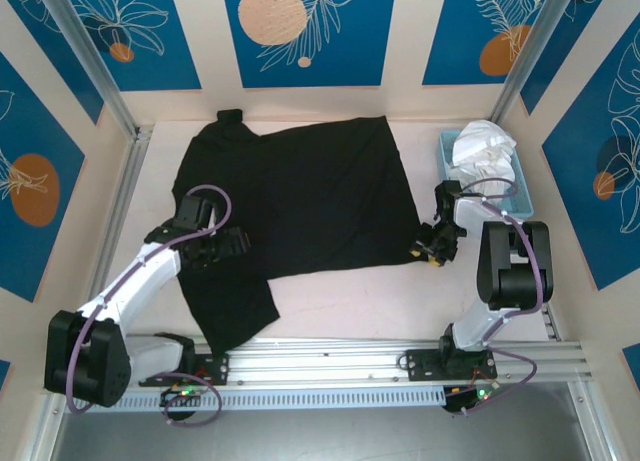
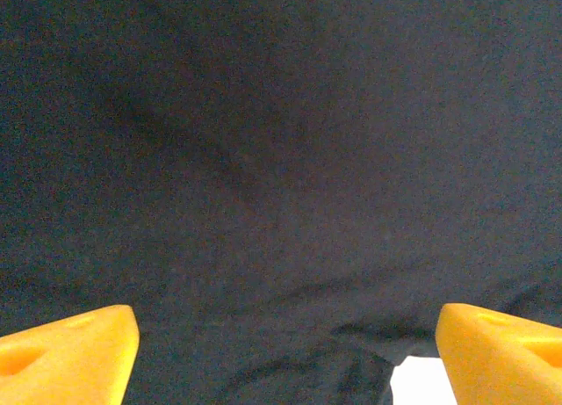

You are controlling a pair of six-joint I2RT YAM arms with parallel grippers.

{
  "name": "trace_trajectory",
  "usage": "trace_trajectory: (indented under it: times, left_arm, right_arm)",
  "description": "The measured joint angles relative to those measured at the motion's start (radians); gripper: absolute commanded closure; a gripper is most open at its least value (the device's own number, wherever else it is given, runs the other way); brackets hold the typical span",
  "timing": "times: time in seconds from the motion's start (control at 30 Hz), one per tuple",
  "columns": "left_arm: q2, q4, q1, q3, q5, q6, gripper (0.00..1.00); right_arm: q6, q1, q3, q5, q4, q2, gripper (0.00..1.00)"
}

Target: Fold the inside-out t-shirt

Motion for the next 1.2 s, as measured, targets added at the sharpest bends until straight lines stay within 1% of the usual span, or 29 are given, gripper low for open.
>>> trace_trajectory:
  times: [0.1, 0.17, 0.27, 0.37, 0.63, 0.83, 1.07, 1.2]
  left_arm:
    - [-0.019, -0.039, -0.030, -0.017, -0.018, -0.013, 0.18]
    - [-0.035, -0.067, -0.046, -0.028, -0.029, -0.030, 0.22]
    - [-0.063, -0.124, -0.067, -0.042, -0.055, -0.064, 0.27]
    - [-0.092, -0.185, -0.083, -0.053, -0.072, -0.109, 0.32]
    - [-0.127, -0.360, -0.103, -0.098, -0.076, -0.247, 0.35]
    - [-0.173, -0.476, -0.106, -0.162, -0.060, -0.359, 0.36]
    - [-0.158, -0.498, -0.110, -0.239, -0.031, -0.418, 0.38]
    - [-0.128, -0.478, -0.111, -0.258, -0.016, -0.418, 0.47]
  right_arm:
    - [-0.003, -0.003, 0.000, 0.008, 0.000, 0.000, 0.81]
    - [-0.006, -0.002, 0.000, -0.005, 0.029, 0.000, 0.88]
    - [-0.011, -0.001, -0.001, -0.024, 0.070, -0.002, 0.95]
    - [-0.015, -0.001, -0.010, -0.046, 0.103, -0.011, 0.99]
    - [-0.022, -0.001, -0.029, -0.085, 0.143, -0.066, 1.00]
    - [-0.026, -0.001, -0.032, -0.128, 0.171, -0.075, 1.00]
    - [-0.028, -0.012, -0.041, -0.171, 0.192, -0.077, 1.00]
    - [-0.028, -0.015, -0.042, -0.178, 0.196, -0.077, 1.00]
